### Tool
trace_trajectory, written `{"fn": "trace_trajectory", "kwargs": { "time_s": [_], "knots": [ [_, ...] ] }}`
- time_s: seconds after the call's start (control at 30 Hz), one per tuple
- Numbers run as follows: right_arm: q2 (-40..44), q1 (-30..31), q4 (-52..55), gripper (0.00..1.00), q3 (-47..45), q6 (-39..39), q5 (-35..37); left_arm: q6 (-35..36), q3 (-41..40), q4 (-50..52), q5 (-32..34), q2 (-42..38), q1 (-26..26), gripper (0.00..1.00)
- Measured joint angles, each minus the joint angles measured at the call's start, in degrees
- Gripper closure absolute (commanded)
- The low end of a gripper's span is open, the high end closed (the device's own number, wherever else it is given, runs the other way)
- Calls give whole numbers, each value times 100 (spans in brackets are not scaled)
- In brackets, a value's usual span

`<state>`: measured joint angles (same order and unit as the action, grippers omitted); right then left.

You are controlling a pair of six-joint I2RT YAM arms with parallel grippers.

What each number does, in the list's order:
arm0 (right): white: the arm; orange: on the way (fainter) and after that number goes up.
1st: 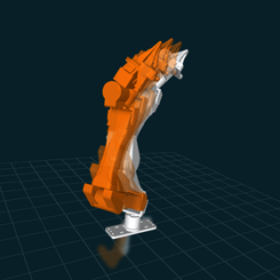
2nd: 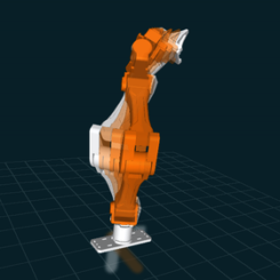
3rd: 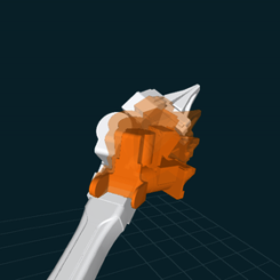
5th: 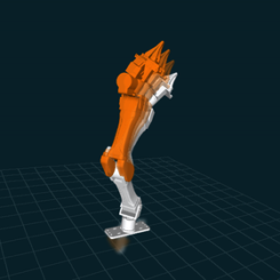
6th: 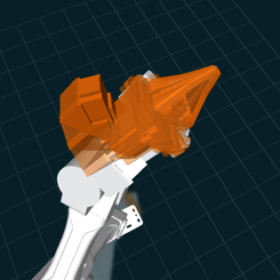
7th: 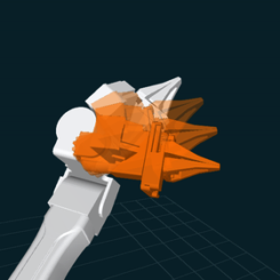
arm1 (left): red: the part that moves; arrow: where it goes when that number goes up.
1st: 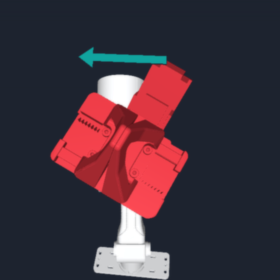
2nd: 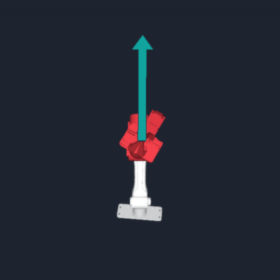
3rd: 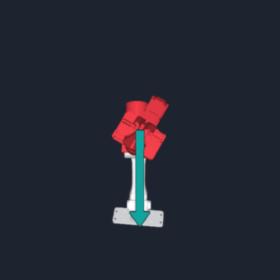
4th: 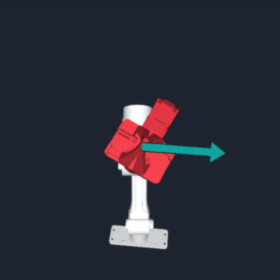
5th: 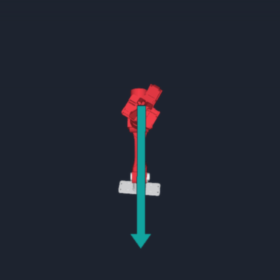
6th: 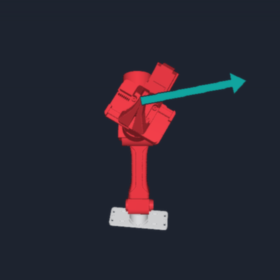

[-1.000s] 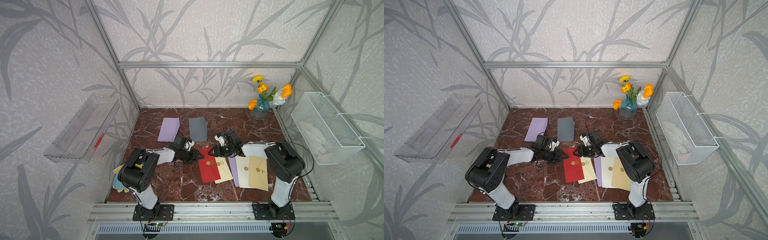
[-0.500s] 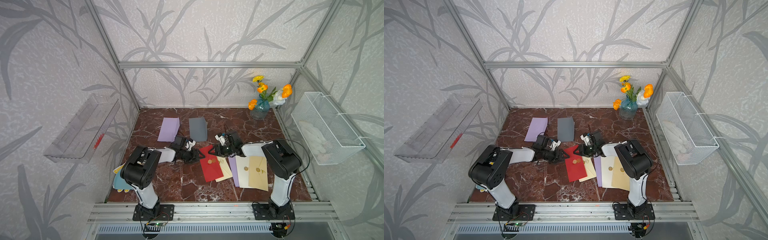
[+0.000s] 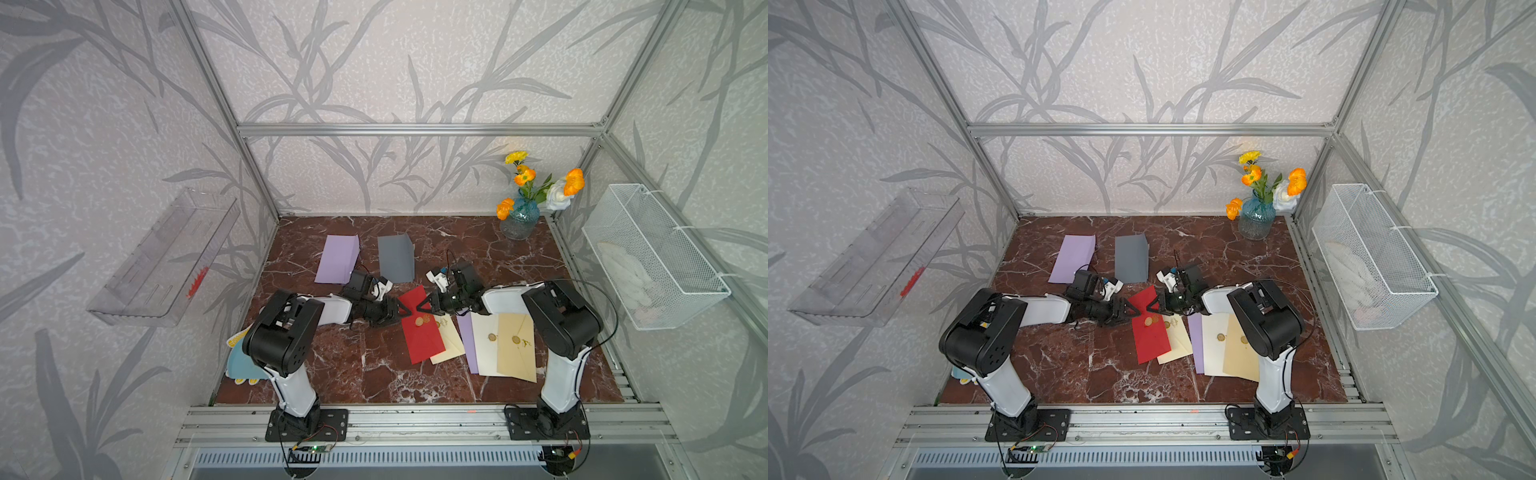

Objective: Open the envelope
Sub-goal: Pick up the envelope from the envelope.

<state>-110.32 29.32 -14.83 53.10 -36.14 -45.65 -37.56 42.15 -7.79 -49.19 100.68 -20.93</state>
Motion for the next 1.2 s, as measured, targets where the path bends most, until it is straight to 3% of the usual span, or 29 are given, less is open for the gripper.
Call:
{"fn": "trace_trajectory", "kwargs": {
  "time_s": [0.43, 0.63, 1.0, 1.2],
  "knots": [
    [295, 2, -17, 100, 28, -72, -2, 4, 0, 160, 612, -813, -4, 39],
    [562, 2, -186, 100, 341, -280, 39, -90, -118, -452, 782, -1294, 44, 38],
    [647, 2, -1390, 100, 815, -966, 157, -192, -1001, -1255, 1497, -2765, 549, 32],
    [455, 26, -2131, 100, 990, -1456, 28, -184, -1040, -1709, 1425, -3086, 573, 32]
  ]
}}
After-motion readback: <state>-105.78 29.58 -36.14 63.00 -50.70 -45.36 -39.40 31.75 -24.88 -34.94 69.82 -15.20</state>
